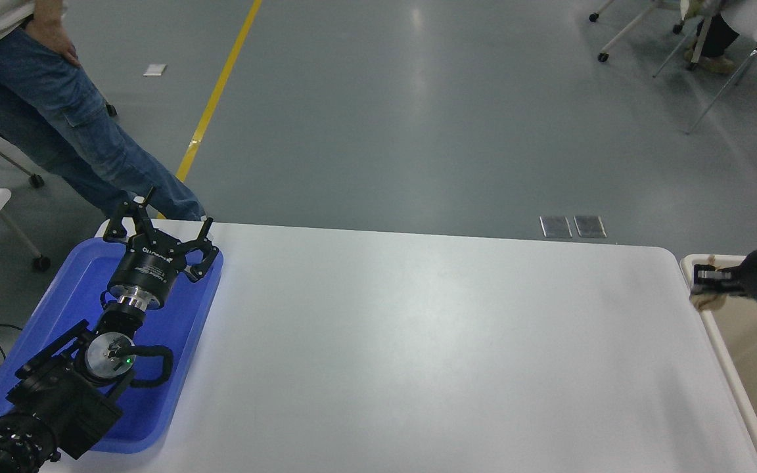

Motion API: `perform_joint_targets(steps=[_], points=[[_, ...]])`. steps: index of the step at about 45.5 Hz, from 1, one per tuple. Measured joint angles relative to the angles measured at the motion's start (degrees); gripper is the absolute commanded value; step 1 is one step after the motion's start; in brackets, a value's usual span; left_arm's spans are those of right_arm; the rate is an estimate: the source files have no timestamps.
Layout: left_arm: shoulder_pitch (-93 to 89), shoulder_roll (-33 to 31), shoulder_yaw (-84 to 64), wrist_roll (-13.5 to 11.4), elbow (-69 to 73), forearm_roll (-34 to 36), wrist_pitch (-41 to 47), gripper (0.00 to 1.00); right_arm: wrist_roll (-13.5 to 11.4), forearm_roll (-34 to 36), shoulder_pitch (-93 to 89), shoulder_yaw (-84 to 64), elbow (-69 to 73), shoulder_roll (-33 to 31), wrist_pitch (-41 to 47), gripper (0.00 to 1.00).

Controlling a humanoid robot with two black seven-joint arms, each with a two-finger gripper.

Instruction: Pick up paper ball place in dustbin

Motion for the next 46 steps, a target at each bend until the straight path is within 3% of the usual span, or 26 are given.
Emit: perform_joint_targets(steps=[23,46], points=[[0.0,0.0,0.0,0.0,0.0,0.0,0.0,1.0,0.2,-5.9,20.3,-2.9,0.9,-5.6,16.3,0.02],[0.0,0.0,0.0,0.0,0.0,0.0,0.0,1.0,0.2,-6.8,27.0,-5.8,-0.2,-4.1,20.0,0.02]])
